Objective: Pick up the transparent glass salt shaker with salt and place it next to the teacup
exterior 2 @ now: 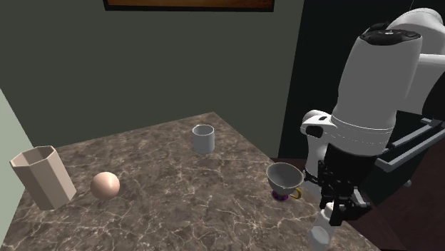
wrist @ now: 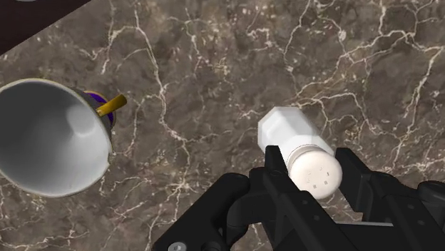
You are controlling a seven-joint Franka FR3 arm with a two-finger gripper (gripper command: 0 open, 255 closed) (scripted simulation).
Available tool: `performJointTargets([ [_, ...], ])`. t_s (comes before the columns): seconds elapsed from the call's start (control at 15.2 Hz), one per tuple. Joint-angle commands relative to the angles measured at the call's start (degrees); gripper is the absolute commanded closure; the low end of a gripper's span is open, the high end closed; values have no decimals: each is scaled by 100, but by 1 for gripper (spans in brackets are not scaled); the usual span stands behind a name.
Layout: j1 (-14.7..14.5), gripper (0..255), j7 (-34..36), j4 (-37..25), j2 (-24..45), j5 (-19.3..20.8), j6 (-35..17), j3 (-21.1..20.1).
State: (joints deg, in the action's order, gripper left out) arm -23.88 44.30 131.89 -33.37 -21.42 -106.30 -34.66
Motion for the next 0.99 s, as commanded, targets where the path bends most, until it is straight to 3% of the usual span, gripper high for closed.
performJointTargets([
  [0.0, -17, 255, -4, 158, 6, -39, -172, -55],
  [0.92, -40, 255, -63, 1016, 280, -233, -1308, -422],
])
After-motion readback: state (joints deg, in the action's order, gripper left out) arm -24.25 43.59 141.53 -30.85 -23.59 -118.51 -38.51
